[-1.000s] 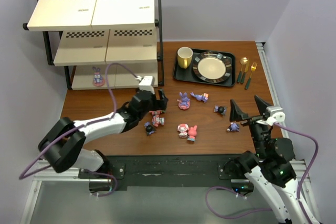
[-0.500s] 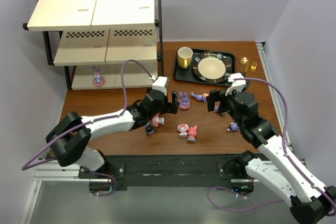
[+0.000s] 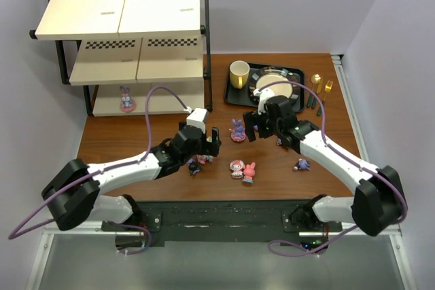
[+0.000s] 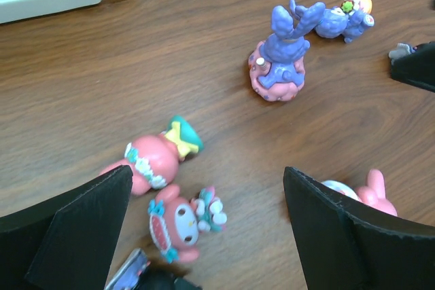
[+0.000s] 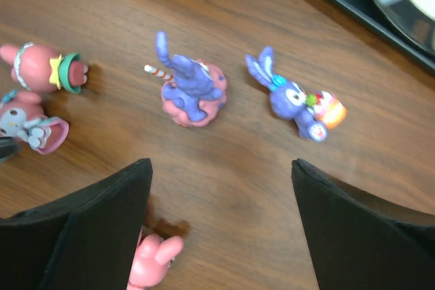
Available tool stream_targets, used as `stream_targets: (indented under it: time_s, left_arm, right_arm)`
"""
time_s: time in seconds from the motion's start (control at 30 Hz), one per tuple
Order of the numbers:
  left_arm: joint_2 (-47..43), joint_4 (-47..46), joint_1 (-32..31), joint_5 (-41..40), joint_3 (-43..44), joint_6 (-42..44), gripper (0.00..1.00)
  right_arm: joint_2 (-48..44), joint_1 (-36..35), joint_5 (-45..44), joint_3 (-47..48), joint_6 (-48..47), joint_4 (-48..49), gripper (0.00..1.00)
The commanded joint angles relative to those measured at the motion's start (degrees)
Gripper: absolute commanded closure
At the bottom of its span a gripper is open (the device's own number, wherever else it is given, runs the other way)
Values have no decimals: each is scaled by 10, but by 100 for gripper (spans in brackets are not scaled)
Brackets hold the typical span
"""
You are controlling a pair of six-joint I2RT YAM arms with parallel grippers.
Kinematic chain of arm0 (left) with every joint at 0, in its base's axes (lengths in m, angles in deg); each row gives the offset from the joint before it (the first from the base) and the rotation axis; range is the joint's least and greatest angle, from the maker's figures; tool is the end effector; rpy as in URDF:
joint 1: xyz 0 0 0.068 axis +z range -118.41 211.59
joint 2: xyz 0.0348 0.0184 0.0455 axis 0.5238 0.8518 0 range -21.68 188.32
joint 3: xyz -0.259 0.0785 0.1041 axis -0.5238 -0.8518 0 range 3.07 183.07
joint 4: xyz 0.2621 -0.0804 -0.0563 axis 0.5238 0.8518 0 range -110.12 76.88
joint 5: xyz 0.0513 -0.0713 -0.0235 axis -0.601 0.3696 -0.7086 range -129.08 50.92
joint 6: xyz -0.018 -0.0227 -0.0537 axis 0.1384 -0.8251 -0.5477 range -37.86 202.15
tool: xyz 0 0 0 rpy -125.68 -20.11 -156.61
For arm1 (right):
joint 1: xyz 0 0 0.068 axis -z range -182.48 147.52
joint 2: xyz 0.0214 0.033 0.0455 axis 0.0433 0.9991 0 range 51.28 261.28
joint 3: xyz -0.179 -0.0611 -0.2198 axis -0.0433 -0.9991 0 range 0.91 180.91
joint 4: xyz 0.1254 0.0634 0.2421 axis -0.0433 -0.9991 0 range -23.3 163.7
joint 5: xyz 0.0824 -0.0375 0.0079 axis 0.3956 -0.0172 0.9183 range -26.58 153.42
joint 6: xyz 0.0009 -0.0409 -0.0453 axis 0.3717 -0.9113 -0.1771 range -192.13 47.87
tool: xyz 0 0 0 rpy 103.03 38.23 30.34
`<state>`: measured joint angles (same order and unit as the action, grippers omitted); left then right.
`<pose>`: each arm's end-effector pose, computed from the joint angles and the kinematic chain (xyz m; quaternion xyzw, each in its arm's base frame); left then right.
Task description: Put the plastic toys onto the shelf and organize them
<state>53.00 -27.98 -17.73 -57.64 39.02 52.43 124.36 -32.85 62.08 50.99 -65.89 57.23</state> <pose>0.2003 -0.2106 0.2063 0.0677 0.8594 -0.2016 0.4649 0.2571 0.1493 0.2588 -0.1841 0.8853 0.1240 0.4086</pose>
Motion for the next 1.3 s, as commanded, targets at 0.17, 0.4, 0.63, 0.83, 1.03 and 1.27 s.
stream_targets:
  time_s: [0.17, 0.4, 0.63, 0.83, 1.03, 1.27]
  left_arm:
    - [-68, -12, 0, -16, -39, 12, 3]
    - [-61, -13, -1, 5, -42, 12, 4]
    - [-55, -18, -1, 28, -46, 12, 4]
    - [-44, -24, -1, 41, -47, 11, 4]
    - [-37, -25, -2, 45, -45, 4, 4]
    - [-37, -52, -21, 39, -47, 4, 4]
  right_arm:
    - [99, 0, 89, 87, -104, 43, 21]
    - [168, 27, 202, 138, -163, 18, 30]
    - [235, 40, 261, 186, -195, -12, 44]
    - [247, 42, 276, 178, -194, 1, 62]
    - [217, 42, 264, 150, -149, 20, 93]
    - [98, 14, 65, 76, 83, 82, 100]
